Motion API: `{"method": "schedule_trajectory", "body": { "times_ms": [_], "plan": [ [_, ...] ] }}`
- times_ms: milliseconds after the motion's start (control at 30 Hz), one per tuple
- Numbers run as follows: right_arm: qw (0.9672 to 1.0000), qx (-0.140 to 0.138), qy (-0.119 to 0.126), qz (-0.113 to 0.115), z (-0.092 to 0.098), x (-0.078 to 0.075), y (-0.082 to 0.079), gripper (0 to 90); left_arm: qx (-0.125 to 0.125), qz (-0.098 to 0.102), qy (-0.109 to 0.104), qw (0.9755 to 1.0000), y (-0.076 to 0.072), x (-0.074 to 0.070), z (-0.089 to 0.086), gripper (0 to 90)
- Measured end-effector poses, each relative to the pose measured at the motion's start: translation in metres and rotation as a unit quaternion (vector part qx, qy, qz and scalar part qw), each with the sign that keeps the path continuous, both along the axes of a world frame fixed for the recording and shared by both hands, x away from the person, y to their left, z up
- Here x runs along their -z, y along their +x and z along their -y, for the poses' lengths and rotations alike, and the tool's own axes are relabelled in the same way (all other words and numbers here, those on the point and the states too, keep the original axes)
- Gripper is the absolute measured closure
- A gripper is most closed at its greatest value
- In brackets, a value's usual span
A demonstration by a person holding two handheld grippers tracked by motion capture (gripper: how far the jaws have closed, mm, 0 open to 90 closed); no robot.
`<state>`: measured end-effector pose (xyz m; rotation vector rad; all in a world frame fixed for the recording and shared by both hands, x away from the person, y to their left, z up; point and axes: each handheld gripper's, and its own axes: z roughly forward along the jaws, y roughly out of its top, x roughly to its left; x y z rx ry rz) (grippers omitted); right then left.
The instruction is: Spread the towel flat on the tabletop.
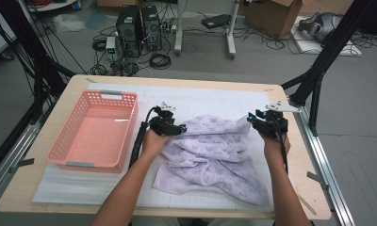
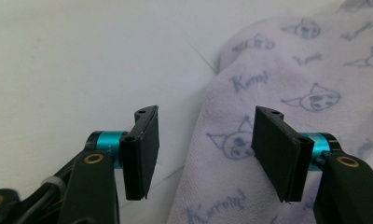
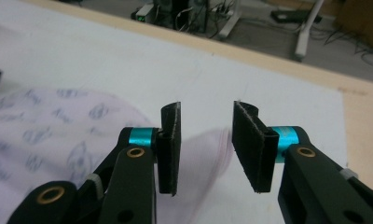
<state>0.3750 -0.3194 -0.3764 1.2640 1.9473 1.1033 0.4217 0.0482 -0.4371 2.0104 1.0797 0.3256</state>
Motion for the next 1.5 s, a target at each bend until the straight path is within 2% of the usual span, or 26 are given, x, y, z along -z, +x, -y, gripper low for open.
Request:
{"method": "schedule_trajectory", "body": {
  "times_ms": [67,133,167,200,233,267,367,467,600,667,700,767,833,900,1000,1033,1067,1100,1133,1167,1200,1233,1300,1400,1433,1500],
  "plan": [
    [0.9999,-0.007,0.006,0.003,0.005,0.003,-0.007,61.2,0.008,-0.015,0.004,0.9998,0.001,0.007,0.005,41.0],
    [0.9998,-0.015,0.010,0.001,0.008,0.007,-0.015,61.2,0.012,0.002,0.025,0.9996,0.000,0.006,0.009,43.8],
    [0.9998,-0.020,0.008,0.000,0.010,0.008,-0.017,61.2,0.025,0.005,0.023,0.9994,0.000,0.006,0.009,51.8],
    [0.9997,-0.023,0.010,-0.002,0.010,0.011,-0.020,61.2,0.039,0.008,0.017,0.9990,-0.001,0.006,0.010,72.2],
    [0.9996,-0.027,0.009,-0.004,0.011,0.013,-0.022,61.2,0.037,0.022,0.032,0.9985,-0.002,0.005,0.012,82.7],
    [0.9994,-0.032,0.010,-0.005,0.011,0.015,-0.024,61.2,0.035,0.035,0.037,0.9981,-0.002,0.004,0.014,85.2],
    [0.9986,-0.048,0.013,-0.016,0.011,0.022,-0.027,61.0,-0.002,0.070,0.023,0.9973,0.002,0.000,0.011,86.1],
    [0.9981,-0.054,0.014,-0.026,0.011,0.029,-0.031,60.6,-0.045,0.079,0.011,0.9958,0.012,-0.008,0.002,86.4],
    [0.9977,-0.050,0.025,-0.040,0.013,0.037,-0.031,59.5,-0.108,0.127,-0.029,0.9856,0.022,-0.029,-0.009,86.9],
    [0.9971,-0.052,0.028,-0.049,0.011,0.039,-0.029,58.7,-0.116,0.135,-0.033,0.9835,0.024,-0.034,-0.012,86.8],
    [0.9967,-0.055,0.031,-0.051,0.009,0.040,-0.028,58.6,-0.114,0.136,-0.038,0.9834,0.024,-0.035,-0.013,86.7],
    [0.9956,-0.065,0.039,-0.054,0.002,0.042,-0.025,57.0,-0.101,0.123,-0.043,0.9864,0.023,-0.033,-0.014,83.6],
    [0.9944,-0.075,0.037,-0.065,-0.006,0.047,-0.022,54.6,-0.096,0.107,-0.051,0.9883,0.023,-0.031,-0.015,68.8],
    [0.9927,-0.082,0.038,-0.081,-0.016,0.053,-0.017,52.4,-0.097,0.099,-0.058,0.9886,0.021,-0.030,-0.017,59.5],
    [0.9904,-0.095,0.023,-0.097,-0.031,0.062,-0.011,49.6,-0.095,0.090,-0.071,0.9889,0.015,-0.029,-0.018,48.7],
    [0.9900,-0.097,0.014,-0.102,-0.035,0.065,-0.008,49.6,-0.091,0.088,-0.071,0.9895,0.014,-0.029,-0.018,46.1],
    [0.9893,-0.098,0.005,-0.108,-0.038,0.067,-0.006,50.7,-0.080,0.081,-0.068,0.9912,0.012,-0.029,-0.018,45.3],
    [0.9878,-0.099,-0.011,-0.120,-0.042,0.071,-0.004,54.0,-0.073,0.076,-0.065,0.9923,0.012,-0.029,-0.017,42.4],
    [0.9889,-0.095,-0.021,-0.112,-0.043,0.070,-0.004,61.0,-0.063,0.073,-0.062,0.9934,0.010,-0.030,-0.017,41.4],
    [0.9874,-0.110,-0.022,-0.112,-0.042,0.069,-0.003,79.9,-0.058,0.073,-0.060,0.9939,0.009,-0.030,-0.016,41.4],
    [0.9862,-0.119,-0.025,-0.112,-0.042,0.068,-0.001,85.0,-0.051,0.073,-0.059,0.9943,0.008,-0.031,-0.015,41.3],
    [0.9868,-0.117,-0.044,-0.104,-0.042,0.066,-0.001,85.9,-0.048,0.073,-0.062,0.9942,0.006,-0.032,-0.014,41.3],
    [0.9896,-0.099,-0.054,-0.089,-0.039,0.061,0.004,86.2,-0.041,0.077,-0.065,0.9941,0.004,-0.035,-0.013,41.3],
    [0.9959,-0.044,-0.053,-0.058,-0.028,0.049,0.014,86.2,-0.033,0.074,-0.068,0.9944,0.002,-0.037,-0.011,41.2],
    [0.9969,-0.030,-0.055,-0.049,-0.025,0.046,0.016,86.2,-0.027,0.071,-0.067,0.9949,0.000,-0.037,-0.010,40.9],
    [0.9978,0.010,-0.058,-0.029,-0.015,0.038,0.021,86.2,-0.022,0.081,-0.067,0.9942,-0.006,-0.036,-0.009,41.2]
  ]
}}
